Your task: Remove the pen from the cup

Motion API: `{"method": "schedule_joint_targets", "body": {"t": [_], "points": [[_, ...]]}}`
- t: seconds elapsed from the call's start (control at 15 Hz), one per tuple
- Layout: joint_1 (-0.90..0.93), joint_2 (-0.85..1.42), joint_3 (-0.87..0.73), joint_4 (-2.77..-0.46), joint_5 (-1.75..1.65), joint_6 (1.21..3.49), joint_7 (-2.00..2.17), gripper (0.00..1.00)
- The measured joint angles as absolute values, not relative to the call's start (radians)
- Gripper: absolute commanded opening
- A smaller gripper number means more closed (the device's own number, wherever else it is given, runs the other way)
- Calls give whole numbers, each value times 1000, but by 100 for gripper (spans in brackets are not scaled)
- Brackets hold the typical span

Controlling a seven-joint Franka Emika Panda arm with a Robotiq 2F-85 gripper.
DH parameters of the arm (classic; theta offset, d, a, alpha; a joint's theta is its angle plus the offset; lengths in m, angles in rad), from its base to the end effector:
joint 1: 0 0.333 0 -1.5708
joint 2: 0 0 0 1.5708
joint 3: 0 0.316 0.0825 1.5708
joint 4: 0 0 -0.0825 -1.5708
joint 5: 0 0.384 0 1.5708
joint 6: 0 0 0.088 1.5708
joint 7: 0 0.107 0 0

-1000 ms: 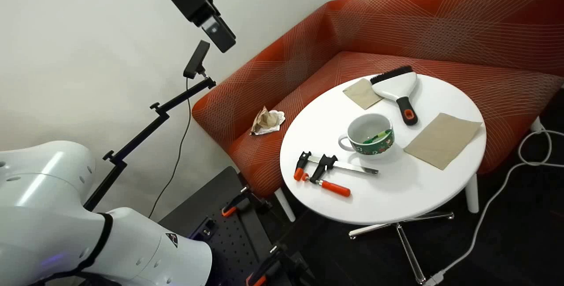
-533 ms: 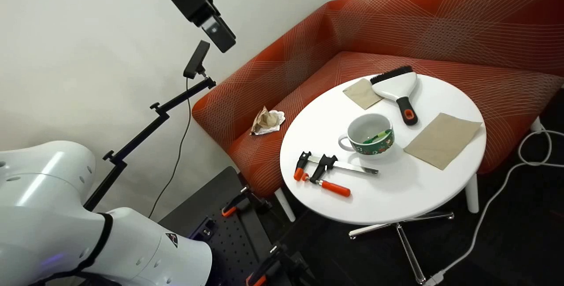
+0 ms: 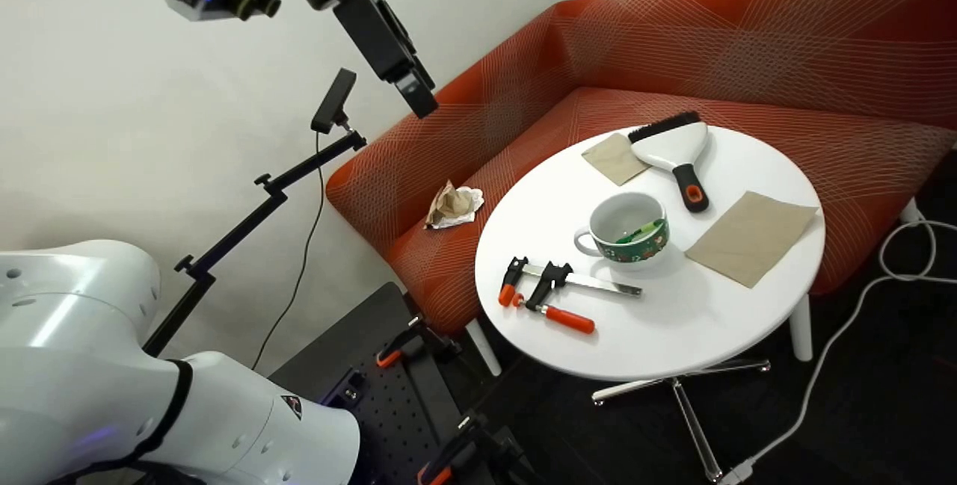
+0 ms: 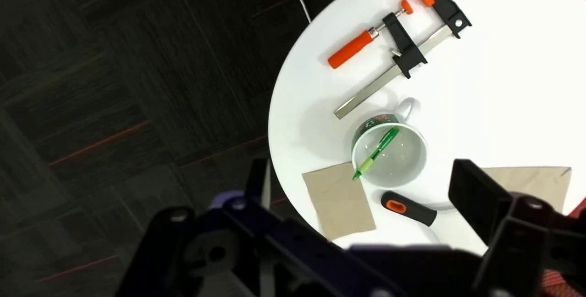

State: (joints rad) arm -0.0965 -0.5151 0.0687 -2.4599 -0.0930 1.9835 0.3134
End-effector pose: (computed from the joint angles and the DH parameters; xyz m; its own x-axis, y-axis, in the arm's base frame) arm 0.3958 -0.0153 0.4816 0.9500 -0.3044 0.0701 -0.3104 -0.9450 0.1035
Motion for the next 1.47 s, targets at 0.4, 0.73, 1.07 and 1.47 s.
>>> {"method": "schedule_joint_targets", "body": {"t": [0.4,0.73,1.07,1.47], "points": [[-96,-278,136,-2461,-90,2246,654,100],[-88,-95,148,-2459,-142,2449,897,100],[-57,11,120,-2443,-201,2509,1025,100],[-41,10,101,-2443,-200,2509,1025,100]]}}
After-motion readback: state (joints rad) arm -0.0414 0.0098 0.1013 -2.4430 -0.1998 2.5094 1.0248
